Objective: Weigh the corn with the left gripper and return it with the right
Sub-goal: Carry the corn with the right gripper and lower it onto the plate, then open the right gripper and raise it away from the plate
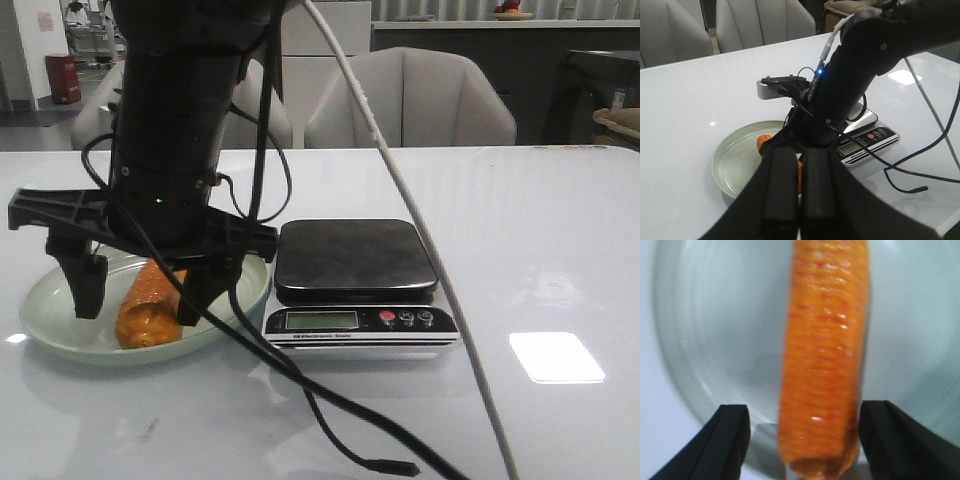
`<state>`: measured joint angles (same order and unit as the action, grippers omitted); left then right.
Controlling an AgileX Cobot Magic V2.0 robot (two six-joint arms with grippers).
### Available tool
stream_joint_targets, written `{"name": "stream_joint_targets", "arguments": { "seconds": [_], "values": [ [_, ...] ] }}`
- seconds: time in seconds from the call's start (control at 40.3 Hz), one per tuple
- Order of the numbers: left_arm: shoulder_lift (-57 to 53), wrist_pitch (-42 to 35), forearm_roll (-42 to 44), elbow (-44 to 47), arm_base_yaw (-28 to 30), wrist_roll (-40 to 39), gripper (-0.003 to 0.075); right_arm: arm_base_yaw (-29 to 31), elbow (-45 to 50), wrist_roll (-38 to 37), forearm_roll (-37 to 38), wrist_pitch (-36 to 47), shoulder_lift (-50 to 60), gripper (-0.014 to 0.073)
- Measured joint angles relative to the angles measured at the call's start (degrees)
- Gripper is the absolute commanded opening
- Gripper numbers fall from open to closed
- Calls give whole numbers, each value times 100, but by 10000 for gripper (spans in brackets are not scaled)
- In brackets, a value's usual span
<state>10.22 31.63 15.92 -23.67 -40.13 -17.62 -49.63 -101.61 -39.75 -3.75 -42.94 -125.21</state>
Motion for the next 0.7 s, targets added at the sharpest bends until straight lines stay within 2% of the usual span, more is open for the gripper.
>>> {"name": "stream_joint_targets", "arguments": {
  "seconds": [0.199, 0.447, 0.596, 0.695],
  "values": [
    [0, 0, 0, 0, 0, 0, 114, 115, -194, 893, -12, -320, 506, 565],
    [0, 0, 0, 0, 0, 0, 114, 505, -135, 2281, -12, -1452, 1348, 565],
    [0, 0, 0, 0, 0, 0, 114, 794, 395, 2773, -12, -1606, 1936, 565],
    [0, 0, 0, 0, 0, 0, 114, 1061, 1112, 2934, -12, -1429, 2501, 565]
  ]
}}
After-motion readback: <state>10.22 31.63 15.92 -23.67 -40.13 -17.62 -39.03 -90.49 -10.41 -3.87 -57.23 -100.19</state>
